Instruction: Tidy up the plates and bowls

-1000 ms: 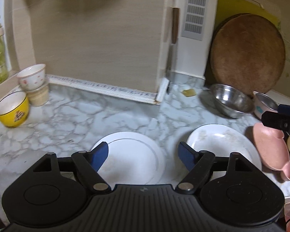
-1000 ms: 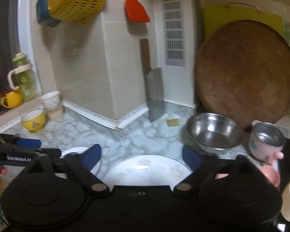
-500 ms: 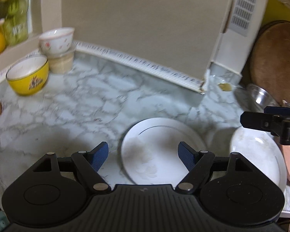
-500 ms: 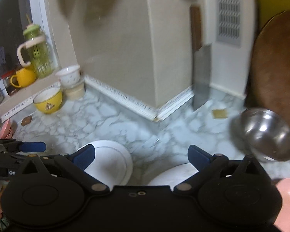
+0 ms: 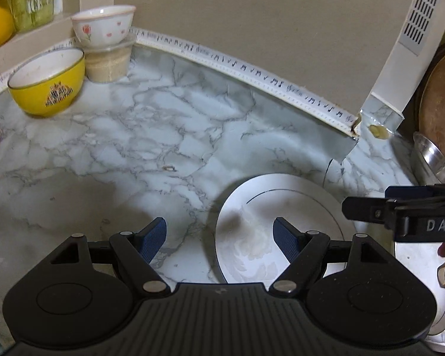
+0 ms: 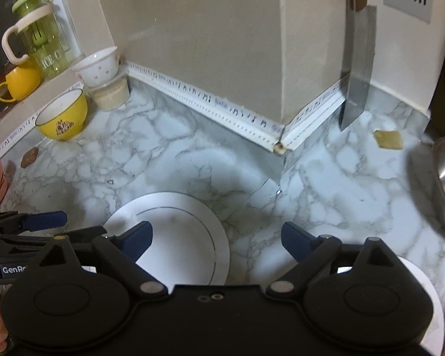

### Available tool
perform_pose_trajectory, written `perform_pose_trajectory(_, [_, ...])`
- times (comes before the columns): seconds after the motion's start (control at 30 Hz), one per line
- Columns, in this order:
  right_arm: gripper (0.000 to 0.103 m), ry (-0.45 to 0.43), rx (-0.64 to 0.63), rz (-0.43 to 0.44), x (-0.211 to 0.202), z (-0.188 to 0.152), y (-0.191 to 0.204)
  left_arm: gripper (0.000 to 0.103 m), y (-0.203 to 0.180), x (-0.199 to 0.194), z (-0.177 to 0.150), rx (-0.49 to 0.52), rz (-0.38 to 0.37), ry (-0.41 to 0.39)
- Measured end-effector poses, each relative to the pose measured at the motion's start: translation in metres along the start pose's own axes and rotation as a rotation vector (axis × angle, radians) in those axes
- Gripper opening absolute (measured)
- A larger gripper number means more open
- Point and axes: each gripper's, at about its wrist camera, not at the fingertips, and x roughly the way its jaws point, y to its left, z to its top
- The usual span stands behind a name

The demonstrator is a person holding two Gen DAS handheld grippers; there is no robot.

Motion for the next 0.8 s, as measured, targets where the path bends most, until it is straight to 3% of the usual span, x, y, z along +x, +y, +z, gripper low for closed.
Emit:
perform_pose_trajectory(0.23, [0.071,0.076,0.054,0.029,0.019,0.001,-0.007,0.078,0.006,0.015,0.002,-0.046,-0.037,0.047])
perform_pose_trajectory(0.6, [0.046,0.129,0.096,0.075,0.030,-0.005,-0.013,0.035,0.005,0.026,0.000,-0.076,-0.100,0.105])
perform_pose_trajectory(0.8, [0.031,0.144,0.109,0.080,0.034,-0.010,-0.016,0.023,0.010,0.027,0.000,-0.100,-0.090,0.102])
